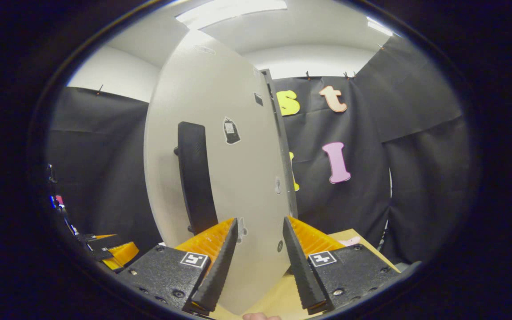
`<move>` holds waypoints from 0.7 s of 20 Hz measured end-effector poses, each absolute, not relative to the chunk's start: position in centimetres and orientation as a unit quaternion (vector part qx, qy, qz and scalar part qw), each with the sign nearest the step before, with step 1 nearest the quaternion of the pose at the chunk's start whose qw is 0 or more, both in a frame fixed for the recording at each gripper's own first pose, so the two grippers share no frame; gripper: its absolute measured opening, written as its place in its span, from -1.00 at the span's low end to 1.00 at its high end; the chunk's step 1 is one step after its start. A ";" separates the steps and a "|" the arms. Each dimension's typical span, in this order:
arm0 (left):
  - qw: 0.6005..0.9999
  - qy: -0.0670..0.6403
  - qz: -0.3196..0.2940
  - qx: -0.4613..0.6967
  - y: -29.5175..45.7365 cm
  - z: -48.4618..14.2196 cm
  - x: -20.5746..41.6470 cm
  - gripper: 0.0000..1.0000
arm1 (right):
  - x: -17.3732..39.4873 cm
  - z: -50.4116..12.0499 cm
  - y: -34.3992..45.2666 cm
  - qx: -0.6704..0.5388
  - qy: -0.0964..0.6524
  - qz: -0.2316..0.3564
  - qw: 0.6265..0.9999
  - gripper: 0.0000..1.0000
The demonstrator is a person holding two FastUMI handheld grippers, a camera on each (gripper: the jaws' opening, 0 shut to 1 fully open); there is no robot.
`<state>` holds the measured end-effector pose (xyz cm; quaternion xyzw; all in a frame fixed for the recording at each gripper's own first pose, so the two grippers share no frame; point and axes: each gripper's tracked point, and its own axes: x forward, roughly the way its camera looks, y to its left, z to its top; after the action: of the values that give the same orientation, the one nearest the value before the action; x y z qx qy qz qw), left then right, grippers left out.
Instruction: Open the cabinet door with the right hand, grasp the bottle in the cabinet with the left hand and place it on the coaster, then close the cabinet door with the right hand.
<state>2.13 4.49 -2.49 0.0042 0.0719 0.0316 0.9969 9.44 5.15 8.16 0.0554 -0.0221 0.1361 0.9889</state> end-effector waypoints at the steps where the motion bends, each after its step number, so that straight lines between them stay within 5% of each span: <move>1: 0.997 0.071 0.032 0.007 4.7 -2.6 2.1 0.94 | 9.6 8.1 6.1 0.053 -0.021 0.142 0.988 0.38; 14: 0.997 0.063 0.036 -0.002 7.0 -2.7 3.6 0.94 | 17.1 8.5 19.0 0.052 -0.023 0.208 0.977 0.39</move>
<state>3.64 6.99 -2.72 -0.0016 0.0629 0.0357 0.9974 17.13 19.01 8.49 0.0521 -0.0227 0.2076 0.9766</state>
